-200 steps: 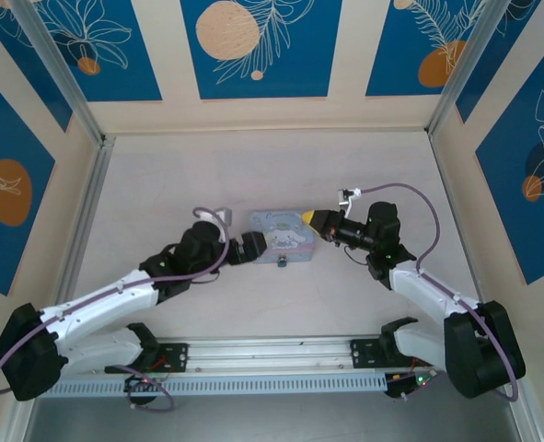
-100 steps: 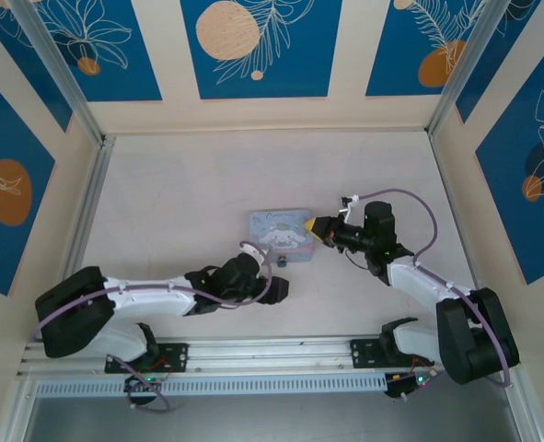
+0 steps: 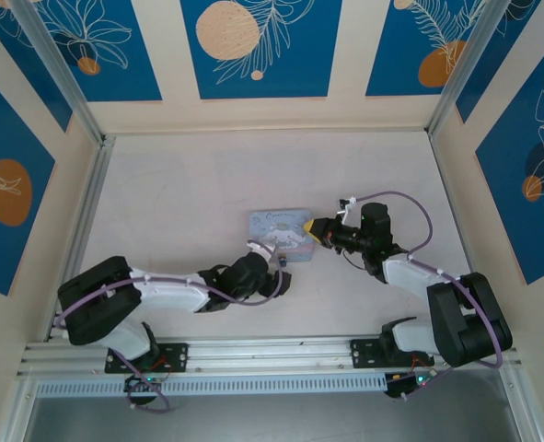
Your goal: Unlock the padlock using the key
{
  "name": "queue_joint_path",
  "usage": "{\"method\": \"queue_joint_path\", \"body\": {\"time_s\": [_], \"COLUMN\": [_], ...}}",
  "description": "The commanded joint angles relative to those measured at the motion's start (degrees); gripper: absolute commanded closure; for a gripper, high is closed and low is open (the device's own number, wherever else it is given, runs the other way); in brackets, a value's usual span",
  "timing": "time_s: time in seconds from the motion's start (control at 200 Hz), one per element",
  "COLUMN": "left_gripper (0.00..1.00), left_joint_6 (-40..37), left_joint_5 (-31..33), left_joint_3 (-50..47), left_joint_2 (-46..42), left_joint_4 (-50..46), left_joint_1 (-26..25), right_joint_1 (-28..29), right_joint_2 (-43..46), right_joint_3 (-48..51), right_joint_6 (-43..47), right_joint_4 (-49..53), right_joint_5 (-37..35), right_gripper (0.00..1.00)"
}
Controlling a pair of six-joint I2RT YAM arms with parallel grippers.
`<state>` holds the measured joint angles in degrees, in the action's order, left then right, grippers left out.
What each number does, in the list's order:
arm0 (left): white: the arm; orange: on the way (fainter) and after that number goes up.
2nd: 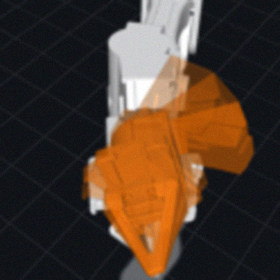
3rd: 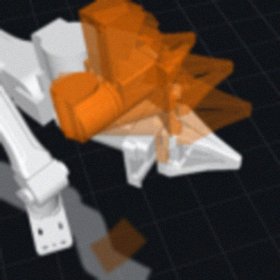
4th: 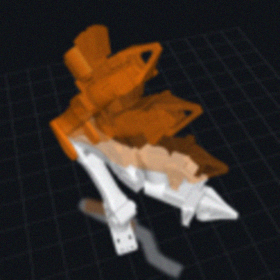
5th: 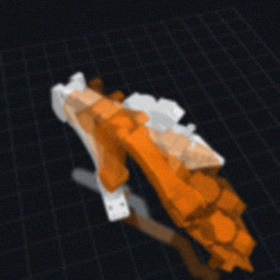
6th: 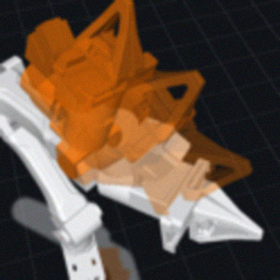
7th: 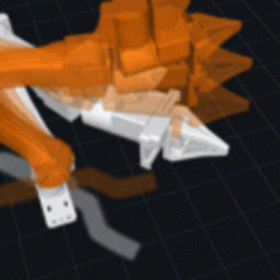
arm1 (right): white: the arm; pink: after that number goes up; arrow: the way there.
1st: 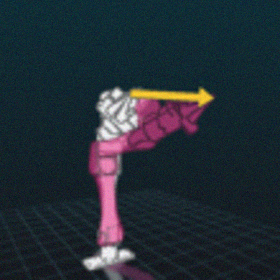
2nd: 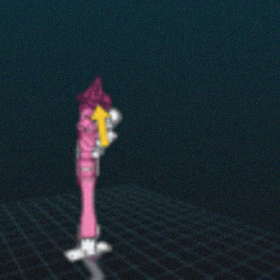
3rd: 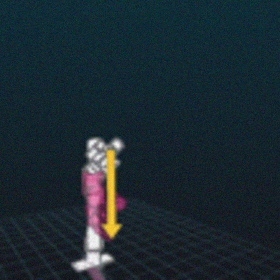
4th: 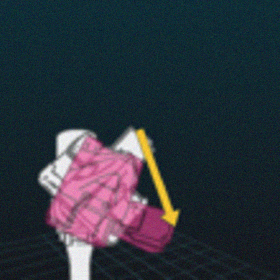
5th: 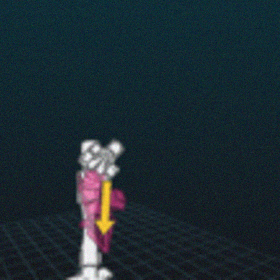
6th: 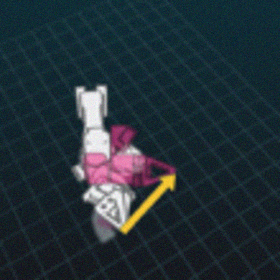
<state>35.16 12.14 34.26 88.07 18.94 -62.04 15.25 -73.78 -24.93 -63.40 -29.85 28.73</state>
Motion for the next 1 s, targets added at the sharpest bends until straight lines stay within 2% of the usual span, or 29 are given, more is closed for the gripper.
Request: {"method": "queue_joint_path", "body": {"time_s": [0.0,0.27,0.625,0.995], "left_gripper": [0.26,0.27,0.29,0.29], "left_joint_6": [-2.2,-1.6,-2.6,5.0], "left_joint_5": [1.3,1.3,-3.0,-7.4], "left_joint_3": [2.1,3.5,7.8,6.5], "left_joint_2": [3.1,8.2,13.7,13.7], "left_joint_4": [2.8,5.7,9.0,19.4], "left_joint_1": [0.1,2.2,4.6,6.6], "right_joint_1": [0.0,-0.2,-1.0,-2.0], "right_joint_2": [-0.4,-2.0,-6.6,-10.0], "right_joint_3": [0.2,0.3,0.0,0.0], "right_joint_6": [-0.1,0.5,0.6,0.0], "right_joint_4": [-1.3,-0.8,-2.8,-4.9], "right_joint_5": [0.4,0.4,0.4,0.6], "right_gripper": [1.00,1.00,1.00,1.00]}}
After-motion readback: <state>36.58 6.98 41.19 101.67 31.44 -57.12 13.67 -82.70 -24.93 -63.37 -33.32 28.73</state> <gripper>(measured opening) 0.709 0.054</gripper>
